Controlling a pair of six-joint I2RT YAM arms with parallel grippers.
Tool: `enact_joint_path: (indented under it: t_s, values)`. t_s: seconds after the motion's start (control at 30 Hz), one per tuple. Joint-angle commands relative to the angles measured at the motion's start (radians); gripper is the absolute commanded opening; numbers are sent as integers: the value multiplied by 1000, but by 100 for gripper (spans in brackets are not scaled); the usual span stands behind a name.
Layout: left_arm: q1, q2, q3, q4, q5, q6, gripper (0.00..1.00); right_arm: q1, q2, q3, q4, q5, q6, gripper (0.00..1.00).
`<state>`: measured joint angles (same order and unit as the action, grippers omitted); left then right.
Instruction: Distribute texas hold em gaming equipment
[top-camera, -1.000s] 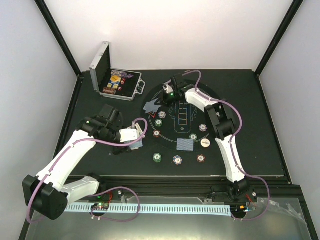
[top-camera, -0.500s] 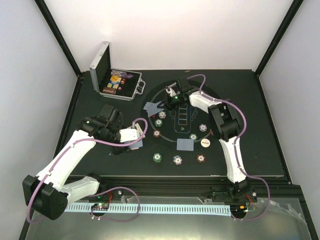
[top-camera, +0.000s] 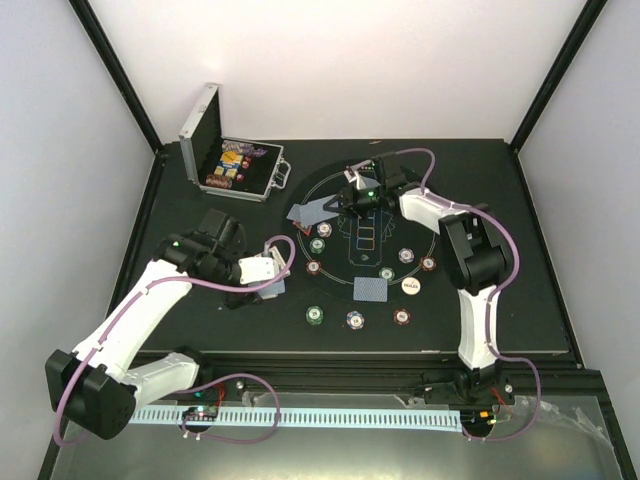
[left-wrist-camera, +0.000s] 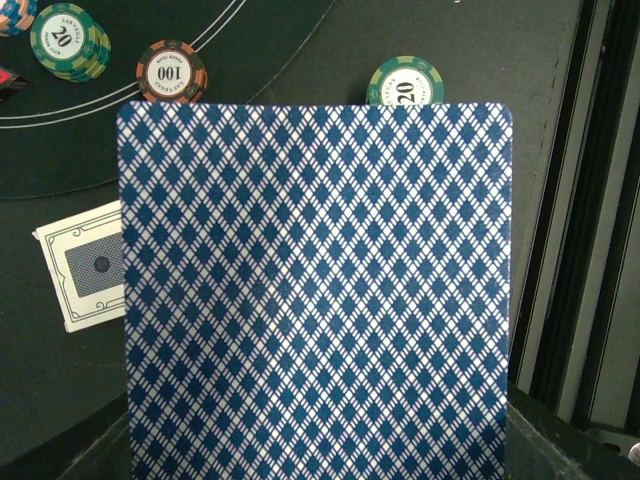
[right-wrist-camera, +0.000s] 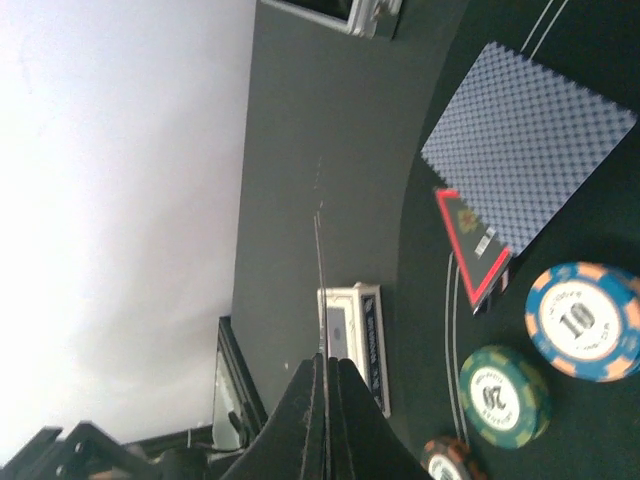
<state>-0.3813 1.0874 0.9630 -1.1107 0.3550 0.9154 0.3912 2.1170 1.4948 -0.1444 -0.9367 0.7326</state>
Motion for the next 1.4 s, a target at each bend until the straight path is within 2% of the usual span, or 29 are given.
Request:
enact_joint_path:
  t_s: [0.0, 0.1, 0.2, 0.43, 0.7, 1.0, 1.07, 1.17, 1.3, 1.37]
  values:
    - [11, 1, 22, 15, -9, 2, 2, 3, -112, -109, 100, -79, 43, 1]
    - [13, 12, 19, 32, -10, -1, 2, 3, -207, -216, 196, -90, 78, 1]
    - [13, 26, 22, 37, -1, -4, 1, 3, -223, -233, 182, -73, 74, 1]
    - [14, 5, 30, 25, 3, -9, 1, 5, -21, -9, 142, -48, 121, 1]
    - [15, -2, 35, 12, -1, -9, 2, 25, 228, 347, -160, 126, 21, 1]
    - [17, -16, 30, 3, -4, -5, 2, 53, 331, 481, -224, 214, 18, 2]
    - [18, -18, 30, 3, -4, -4, 2, 59, 351, 524, -256, 227, 10, 8]
    - [18, -21, 29, 1, -4, -3, 2, 71, 364, 565, -319, 257, -13, 32]
    - [19, -21, 35, -3, -6, -1, 2, 72, 340, 571, -391, 334, -51, 48]
    - [19, -22, 34, -4, -4, -1, 2, 72, 317, 559, -426, 372, -79, 50]
